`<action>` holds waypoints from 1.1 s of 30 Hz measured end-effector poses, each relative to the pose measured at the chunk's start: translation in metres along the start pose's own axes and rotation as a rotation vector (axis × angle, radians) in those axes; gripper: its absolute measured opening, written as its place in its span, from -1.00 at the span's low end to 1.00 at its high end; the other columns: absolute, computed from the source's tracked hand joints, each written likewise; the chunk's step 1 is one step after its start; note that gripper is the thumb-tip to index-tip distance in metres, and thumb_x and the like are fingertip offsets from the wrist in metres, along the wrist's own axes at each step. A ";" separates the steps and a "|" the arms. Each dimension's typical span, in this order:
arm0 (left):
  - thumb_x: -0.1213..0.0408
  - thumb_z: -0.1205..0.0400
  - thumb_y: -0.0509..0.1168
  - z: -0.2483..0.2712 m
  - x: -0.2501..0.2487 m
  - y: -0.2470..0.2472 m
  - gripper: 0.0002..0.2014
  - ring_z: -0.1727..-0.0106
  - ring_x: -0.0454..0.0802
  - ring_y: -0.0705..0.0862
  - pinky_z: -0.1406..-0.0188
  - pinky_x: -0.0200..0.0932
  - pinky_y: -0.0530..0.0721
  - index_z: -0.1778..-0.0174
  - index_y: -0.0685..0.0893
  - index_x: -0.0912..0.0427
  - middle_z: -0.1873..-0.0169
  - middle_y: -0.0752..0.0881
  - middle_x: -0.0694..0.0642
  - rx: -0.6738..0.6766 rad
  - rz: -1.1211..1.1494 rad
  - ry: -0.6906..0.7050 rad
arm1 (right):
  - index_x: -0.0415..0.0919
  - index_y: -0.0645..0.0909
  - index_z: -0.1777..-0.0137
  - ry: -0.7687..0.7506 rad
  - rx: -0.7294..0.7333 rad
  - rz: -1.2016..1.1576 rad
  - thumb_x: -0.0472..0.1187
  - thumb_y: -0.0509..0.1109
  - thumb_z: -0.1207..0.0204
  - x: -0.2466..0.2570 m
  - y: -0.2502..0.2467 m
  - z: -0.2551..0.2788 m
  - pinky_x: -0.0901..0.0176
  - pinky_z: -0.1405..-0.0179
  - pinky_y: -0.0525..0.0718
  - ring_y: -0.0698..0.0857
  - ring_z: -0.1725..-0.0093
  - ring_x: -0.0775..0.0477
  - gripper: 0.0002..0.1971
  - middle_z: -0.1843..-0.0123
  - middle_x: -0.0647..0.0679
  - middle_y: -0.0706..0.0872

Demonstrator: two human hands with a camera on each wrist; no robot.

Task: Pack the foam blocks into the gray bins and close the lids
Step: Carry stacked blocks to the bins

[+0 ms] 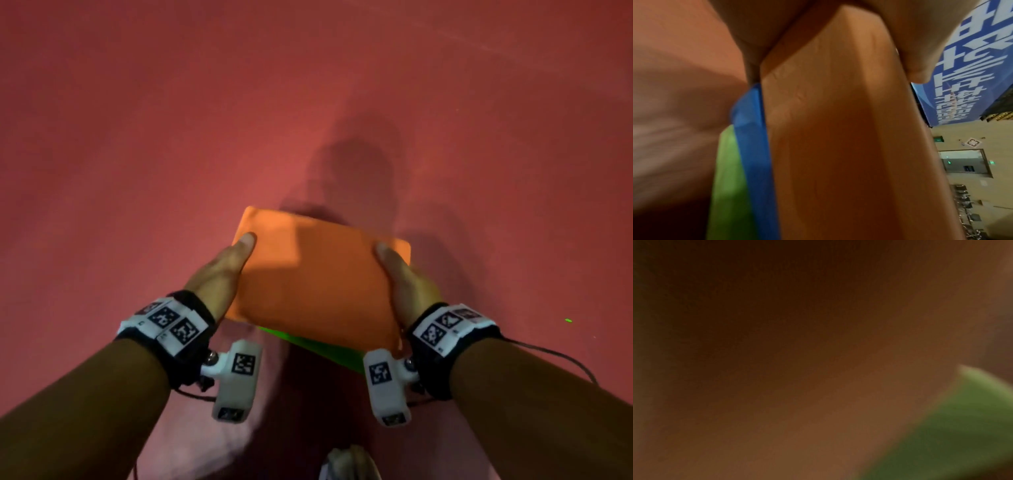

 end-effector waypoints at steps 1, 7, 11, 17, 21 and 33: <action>-0.51 -0.36 0.27 0.002 0.012 -0.003 -0.40 -0.08 0.06 0.78 -0.30 0.10 0.62 0.06 0.73 -0.04 -0.01 0.81 0.07 0.013 0.060 -0.016 | -0.11 0.55 -0.38 -0.009 0.004 0.025 0.40 0.26 -0.47 -0.006 0.002 0.006 0.04 0.06 0.53 0.65 0.18 -0.06 -0.31 0.10 -0.01 0.68; -0.55 -0.11 0.41 0.004 0.027 0.004 -0.02 -0.15 0.36 0.72 -0.27 0.40 0.59 -0.28 0.70 0.13 -0.15 0.75 0.39 0.294 0.232 0.003 | -0.16 0.66 -0.22 -0.101 -0.109 0.185 0.54 0.14 -0.40 -0.010 -0.001 0.016 -0.03 -0.08 0.59 0.71 0.08 -0.20 -0.21 0.02 -0.12 0.77; -0.68 -0.10 0.27 -0.013 0.035 -0.004 0.02 -0.21 0.24 0.74 -0.41 0.28 0.54 -0.25 0.74 0.05 -0.17 0.77 0.23 0.283 0.100 0.044 | 0.03 0.30 -0.58 -0.163 -0.334 0.529 0.68 0.01 -0.20 0.005 -0.013 0.019 -0.22 -0.49 0.39 0.49 -0.44 -0.36 0.04 -0.50 -0.26 0.48; -0.39 -0.62 -0.12 0.023 0.000 -0.017 -0.17 -0.53 0.22 0.44 -0.60 0.05 0.27 -0.55 0.45 0.21 -0.52 0.48 0.27 0.167 -0.280 0.139 | 0.12 0.06 -0.66 -0.582 -0.414 1.036 0.24 0.33 -0.45 0.082 0.038 0.063 -0.27 -0.61 0.09 0.14 -0.63 -0.29 -0.17 -0.66 -0.20 0.16; -0.31 -0.66 -0.05 0.017 0.000 -0.018 -0.27 -0.45 0.19 0.53 -0.50 -0.05 0.36 -0.49 0.52 0.20 -0.42 0.58 0.21 0.177 -0.277 0.168 | 0.14 -0.06 -0.69 -0.820 -0.185 1.242 0.48 0.05 -0.44 0.067 0.118 0.080 -0.41 -0.58 0.02 0.02 -0.67 -0.34 -0.13 -0.72 -0.17 0.02; -0.02 -0.75 0.10 -0.032 0.127 0.024 -0.54 0.29 -0.03 0.75 0.19 -0.12 0.72 -0.35 0.61 0.25 0.10 0.78 0.28 0.278 0.421 -0.222 | 0.15 -0.11 -0.69 -0.849 -0.219 1.246 0.51 -0.13 -0.42 0.059 0.121 0.072 -0.42 -0.59 -0.09 -0.06 -0.69 -0.32 -0.13 -0.74 -0.13 -0.05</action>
Point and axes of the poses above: each hand's wrist, its own z-axis away from the middle knuckle, its own y-axis out of the palm, x = y × z, the point moved 8 cm from there along -z, towards the middle knuckle
